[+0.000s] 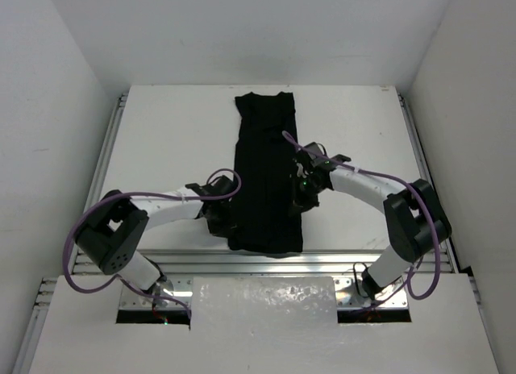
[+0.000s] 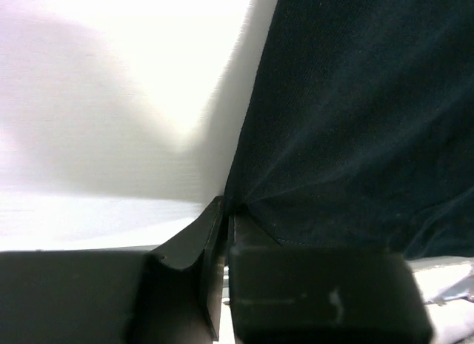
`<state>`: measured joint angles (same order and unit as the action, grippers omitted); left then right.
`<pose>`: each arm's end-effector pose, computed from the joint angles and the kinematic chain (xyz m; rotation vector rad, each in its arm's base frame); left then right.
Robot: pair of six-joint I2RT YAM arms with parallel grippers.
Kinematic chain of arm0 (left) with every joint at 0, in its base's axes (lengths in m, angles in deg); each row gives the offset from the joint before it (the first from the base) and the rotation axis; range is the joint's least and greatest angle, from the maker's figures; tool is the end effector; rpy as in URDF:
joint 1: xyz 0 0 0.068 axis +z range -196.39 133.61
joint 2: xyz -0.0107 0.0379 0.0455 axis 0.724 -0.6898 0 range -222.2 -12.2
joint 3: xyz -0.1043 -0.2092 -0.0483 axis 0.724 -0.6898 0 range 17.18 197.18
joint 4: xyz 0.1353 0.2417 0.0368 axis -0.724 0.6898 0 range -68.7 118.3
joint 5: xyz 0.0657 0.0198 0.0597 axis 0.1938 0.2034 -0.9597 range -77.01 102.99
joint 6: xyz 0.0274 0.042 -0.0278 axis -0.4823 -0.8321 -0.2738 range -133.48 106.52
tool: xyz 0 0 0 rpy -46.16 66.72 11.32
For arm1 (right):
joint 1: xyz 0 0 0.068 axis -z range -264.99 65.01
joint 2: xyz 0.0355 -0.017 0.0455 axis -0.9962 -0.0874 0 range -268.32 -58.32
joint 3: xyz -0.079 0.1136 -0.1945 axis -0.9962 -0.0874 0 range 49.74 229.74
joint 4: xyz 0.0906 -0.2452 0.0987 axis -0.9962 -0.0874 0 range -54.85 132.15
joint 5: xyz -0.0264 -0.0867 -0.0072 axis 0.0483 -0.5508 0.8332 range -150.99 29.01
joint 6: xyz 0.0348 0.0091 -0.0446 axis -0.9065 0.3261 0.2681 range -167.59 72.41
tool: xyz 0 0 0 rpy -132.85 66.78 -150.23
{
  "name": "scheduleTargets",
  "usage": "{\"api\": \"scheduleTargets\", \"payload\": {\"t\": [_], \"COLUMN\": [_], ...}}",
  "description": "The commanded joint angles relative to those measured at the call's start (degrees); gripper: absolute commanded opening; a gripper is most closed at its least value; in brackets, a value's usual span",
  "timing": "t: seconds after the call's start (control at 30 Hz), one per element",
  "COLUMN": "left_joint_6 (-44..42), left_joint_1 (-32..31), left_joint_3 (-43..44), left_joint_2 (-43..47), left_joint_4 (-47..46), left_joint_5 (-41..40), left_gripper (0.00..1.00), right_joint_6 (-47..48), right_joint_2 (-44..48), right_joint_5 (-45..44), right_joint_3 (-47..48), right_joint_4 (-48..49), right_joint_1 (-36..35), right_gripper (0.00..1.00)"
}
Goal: Fold and stack the t-shirts
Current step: Fold the tshirt
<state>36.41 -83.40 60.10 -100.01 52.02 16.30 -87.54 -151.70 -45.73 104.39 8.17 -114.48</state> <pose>0.2135 -0.1640 0.0871 -0.3234 2.9643 -0.3214 0.2651 0.1623 0.1152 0.2117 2.9814 0.5880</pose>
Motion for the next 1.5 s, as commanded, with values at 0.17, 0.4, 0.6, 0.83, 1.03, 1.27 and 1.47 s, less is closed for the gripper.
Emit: {"api": "scheduleTargets", "payload": {"t": [0.17, 0.4, 0.6, 0.83, 1.03, 1.27, 1.47], "left_joint_6": [-3.6, -5.1, -7.6, -9.3, -10.6, -11.9, -11.8], "left_joint_1": [0.4, 0.3, 0.3, 0.4, 0.4, 0.4, 0.4], "left_joint_3": [-1.7, -5.2, -7.4, -8.4, -9.2, -9.0, -7.3], "left_joint_2": [3.9, 0.7, 2.6, -1.0, -0.7, -0.6, 3.6], "left_joint_4": [0.1, -3.3, -5.1, -7.3, -8.7, -10.9, -10.4], "left_joint_5": [0.5, 10.3, 11.7, 14.4, 16.8, 20.0, 21.0], "left_gripper": [0.20, 0.27, 0.27, 0.10, 0.03, 0.00, 0.00], "right_joint_6": [1.0, 2.1, 0.1, -2.9, -6.5, -6.8, -5.9], "right_joint_2": [1.7, 11.2, 18.1, 15.2, 13.9, 11.7, 17.6], "right_joint_5": [1.2, 2.0, 7.1, 7.4, 9.4, 10.1, 5.9], "right_joint_3": [-0.7, -9.7, -21.2, -27.2, -31.7, -30.3, -27.8], "right_joint_4": [4.4, 6.1, 11.9, 17.8, 27.2, 26.9, 20.3], "right_joint_1": [0.0, 0.1, 0.9, 1.0, 0.9, 0.3, 0.2], "right_gripper": [0.26, 0.99, 0.99, 0.76, 0.54, 0.28, 0.00]}}
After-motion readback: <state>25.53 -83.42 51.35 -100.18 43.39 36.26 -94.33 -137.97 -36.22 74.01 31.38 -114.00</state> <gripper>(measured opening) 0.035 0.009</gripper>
